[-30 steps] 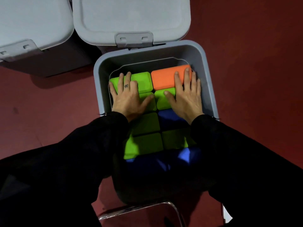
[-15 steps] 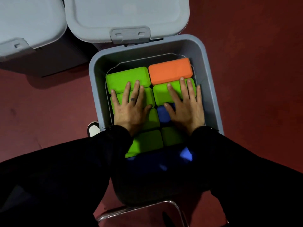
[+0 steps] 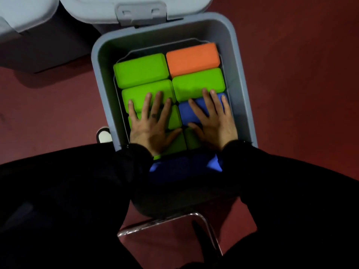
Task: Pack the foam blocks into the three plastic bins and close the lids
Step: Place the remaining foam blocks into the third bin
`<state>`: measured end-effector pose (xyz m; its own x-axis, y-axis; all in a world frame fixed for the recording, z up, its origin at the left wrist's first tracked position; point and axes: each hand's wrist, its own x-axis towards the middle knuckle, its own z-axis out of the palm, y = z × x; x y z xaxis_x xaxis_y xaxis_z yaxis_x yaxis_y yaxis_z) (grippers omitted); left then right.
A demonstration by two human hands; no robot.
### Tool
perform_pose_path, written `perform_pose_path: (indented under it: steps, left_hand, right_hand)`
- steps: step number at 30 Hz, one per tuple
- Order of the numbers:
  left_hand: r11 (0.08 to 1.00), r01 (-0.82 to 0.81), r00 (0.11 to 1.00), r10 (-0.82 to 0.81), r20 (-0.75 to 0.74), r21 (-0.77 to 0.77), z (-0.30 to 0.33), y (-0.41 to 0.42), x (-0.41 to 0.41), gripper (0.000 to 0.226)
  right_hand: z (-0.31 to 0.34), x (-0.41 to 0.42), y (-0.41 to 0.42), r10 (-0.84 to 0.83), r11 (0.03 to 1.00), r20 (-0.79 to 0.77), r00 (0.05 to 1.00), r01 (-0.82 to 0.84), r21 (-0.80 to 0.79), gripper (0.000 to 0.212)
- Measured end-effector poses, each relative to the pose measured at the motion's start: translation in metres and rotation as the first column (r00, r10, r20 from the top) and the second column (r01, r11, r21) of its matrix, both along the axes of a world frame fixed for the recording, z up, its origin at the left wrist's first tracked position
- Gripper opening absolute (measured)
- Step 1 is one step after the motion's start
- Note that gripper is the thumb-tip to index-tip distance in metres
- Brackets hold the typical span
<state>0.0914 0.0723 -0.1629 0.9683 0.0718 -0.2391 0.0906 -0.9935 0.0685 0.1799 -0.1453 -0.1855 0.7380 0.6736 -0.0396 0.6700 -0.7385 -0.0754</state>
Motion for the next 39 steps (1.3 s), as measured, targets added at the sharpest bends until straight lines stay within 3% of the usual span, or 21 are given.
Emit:
perform_pose_path:
  steps: [4, 7, 9, 12, 16, 19, 23, 26, 35, 39]
  left_hand:
    - [0.999, 0.048, 0.996, -0.047, -0.07, 0.016, -0.002, -0.009, -0.002, 0.085]
    - [0.987, 0.161, 0.984, -0.163, 0.076, 0.027, 0.004, -0.027, -0.017, 0.071]
    - [0.976, 0.218, 0.97, -0.217, 0.108, 0.0, 0.013, -0.038, -0.034, 0.079]
    - [0.961, 0.274, 0.958, -0.275, -0.08, -0.026, 0.022, -0.043, -0.069, 0.107]
    - [0.944, 0.328, 0.895, -0.298, -0.332, 0.038, 0.02, -0.047, -0.095, 0.136]
    - [0.938, 0.344, 0.874, -0.304, -0.379, 0.04, 0.028, -0.058, -0.099, 0.134]
    - [0.936, 0.345, 0.903, -0.349, -0.25, -0.061, 0.021, -0.045, -0.103, 0.112]
    - [0.933, 0.351, 0.907, -0.359, -0.22, -0.077, 0.018, -0.039, -0.1, 0.108]
    - [0.948, 0.31, 0.929, -0.317, -0.189, -0.066, 0.016, -0.04, -0.106, 0.098]
    - [0.951, 0.295, 0.932, -0.307, -0.192, -0.09, 0.019, -0.041, -0.107, 0.104]
  right_hand:
    - [0.008, -0.001, 0.0, -0.002, 1.0, -0.088, 0.996, 0.0, -0.014, 0.071]
    - [0.025, -0.009, -0.01, 0.03, 0.999, -0.107, 0.994, -0.026, 0.04, 0.071]
    - [0.037, -0.024, -0.022, 0.142, 0.988, -0.069, 0.987, -0.137, 0.064, 0.068]
    - [0.046, -0.05, -0.049, 0.315, 0.948, -0.1, 0.944, -0.317, -0.002, 0.076]
    - [0.047, -0.074, -0.068, 0.191, 0.904, -0.283, 0.94, -0.281, -0.322, 0.126]
    - [0.048, -0.086, -0.063, 0.143, 0.866, -0.315, 0.938, -0.273, -0.418, 0.141]
    - [0.038, -0.08, -0.067, 0.2, 0.898, -0.259, 0.945, -0.282, -0.339, 0.122]
    - [0.032, -0.073, -0.068, 0.204, 0.914, -0.271, 0.941, -0.282, -0.292, 0.109]
    - [0.03, -0.067, -0.069, 0.202, 0.924, -0.299, 0.933, -0.283, -0.258, 0.103]
    - [0.031, -0.065, -0.072, 0.211, 0.93, -0.295, 0.932, -0.285, -0.233, 0.107]
